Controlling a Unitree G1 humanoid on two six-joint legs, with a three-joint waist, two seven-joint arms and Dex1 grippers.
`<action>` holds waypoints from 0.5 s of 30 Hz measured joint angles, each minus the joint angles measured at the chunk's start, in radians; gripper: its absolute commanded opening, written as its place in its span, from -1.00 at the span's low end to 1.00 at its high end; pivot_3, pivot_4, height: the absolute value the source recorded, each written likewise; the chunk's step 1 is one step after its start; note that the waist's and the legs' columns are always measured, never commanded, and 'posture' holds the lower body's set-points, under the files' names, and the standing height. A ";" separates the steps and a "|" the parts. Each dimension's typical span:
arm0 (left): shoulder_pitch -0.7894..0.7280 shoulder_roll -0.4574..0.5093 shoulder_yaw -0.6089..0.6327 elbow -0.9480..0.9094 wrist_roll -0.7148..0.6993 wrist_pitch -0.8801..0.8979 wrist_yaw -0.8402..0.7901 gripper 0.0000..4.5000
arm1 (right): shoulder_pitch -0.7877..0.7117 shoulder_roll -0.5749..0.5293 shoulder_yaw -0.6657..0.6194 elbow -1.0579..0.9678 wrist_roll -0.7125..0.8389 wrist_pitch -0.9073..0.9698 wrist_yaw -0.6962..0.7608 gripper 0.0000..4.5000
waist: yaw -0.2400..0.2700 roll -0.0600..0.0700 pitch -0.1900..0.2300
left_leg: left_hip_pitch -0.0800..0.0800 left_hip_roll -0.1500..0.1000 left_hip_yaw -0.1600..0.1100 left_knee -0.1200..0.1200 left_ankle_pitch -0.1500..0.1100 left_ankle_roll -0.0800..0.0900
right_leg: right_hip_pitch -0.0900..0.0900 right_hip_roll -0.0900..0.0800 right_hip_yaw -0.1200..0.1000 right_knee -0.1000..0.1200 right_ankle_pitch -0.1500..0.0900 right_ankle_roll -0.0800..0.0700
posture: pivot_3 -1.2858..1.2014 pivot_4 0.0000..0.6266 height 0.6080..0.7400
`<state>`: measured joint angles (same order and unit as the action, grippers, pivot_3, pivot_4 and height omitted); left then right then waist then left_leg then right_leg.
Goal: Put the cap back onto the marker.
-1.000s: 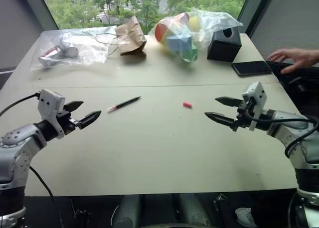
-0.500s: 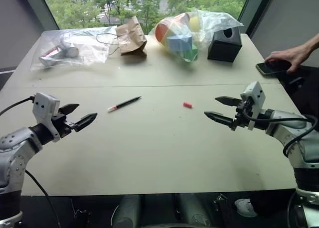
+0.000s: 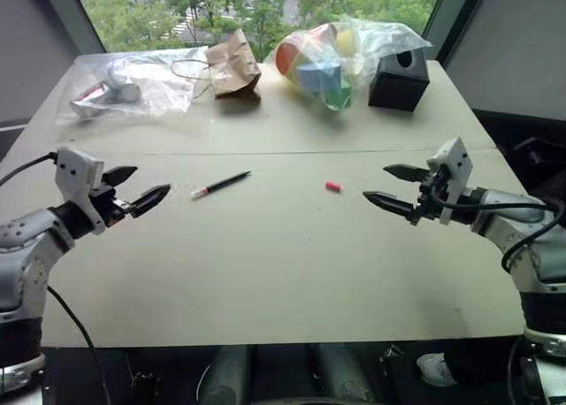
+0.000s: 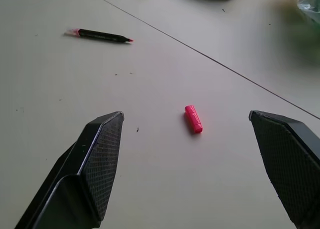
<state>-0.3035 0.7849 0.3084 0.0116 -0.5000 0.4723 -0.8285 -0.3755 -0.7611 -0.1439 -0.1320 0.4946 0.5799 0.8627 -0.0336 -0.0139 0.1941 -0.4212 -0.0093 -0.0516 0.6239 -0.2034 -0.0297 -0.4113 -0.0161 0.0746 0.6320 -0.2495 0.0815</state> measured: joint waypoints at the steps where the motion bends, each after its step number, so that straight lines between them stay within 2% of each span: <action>1: -0.038 -0.001 -0.026 0.043 0.016 -0.021 -0.018 0.99 | 0.000 0.002 -0.001 0.000 -0.001 0.000 -0.006 0.85 | 0.002 0.000 0.000 | 0.000 0.000 0.000 0.000 0.000 0.000 | 0.000 0.000 0.000 0.000 0.000 0.000 | 0.03 -0.52 1.00; 6: -0.273 -0.046 -0.153 0.365 0.132 -0.193 -0.104 0.99 | 0.002 0.031 -0.011 -0.005 -0.004 -0.009 -0.055 0.85 | 0.004 0.000 0.000 | 0.000 0.000 0.001 0.000 0.000 0.000 | 0.000 0.001 0.000 0.000 0.002 0.003 | 0.03 -0.52 1.00; 9: -0.433 -0.108 -0.214 0.665 0.227 -0.344 -0.116 0.99 | 0.009 0.041 -0.022 -0.023 -0.010 -0.009 -0.094 0.85 | 0.011 0.000 0.000 | -0.001 0.000 0.001 0.001 0.000 0.000 | -0.001 0.002 0.000 0.001 0.002 0.004 | 0.03 -0.52 1.00; 15: -0.614 -0.184 -0.246 1.058 0.319 -0.519 -0.141 0.99 | 0.027 0.055 -0.034 -0.093 -0.007 -0.004 -0.150 0.85 | 0.018 0.000 0.000 | -0.005 0.000 0.000 0.004 0.000 0.001 | -0.003 0.003 -0.001 0.002 0.004 0.007 | 0.03 -0.52 1.00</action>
<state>-0.9176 0.6005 0.0627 1.0698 -0.1811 -0.0464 -0.9695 -0.3488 -0.7061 -0.1780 -0.2249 0.4873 0.5762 0.7127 -0.0158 -0.0140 0.1940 -0.4260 -0.0092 -0.0517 0.6281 -0.2033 -0.0292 -0.4144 -0.0132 0.0739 0.6343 -0.2456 0.0885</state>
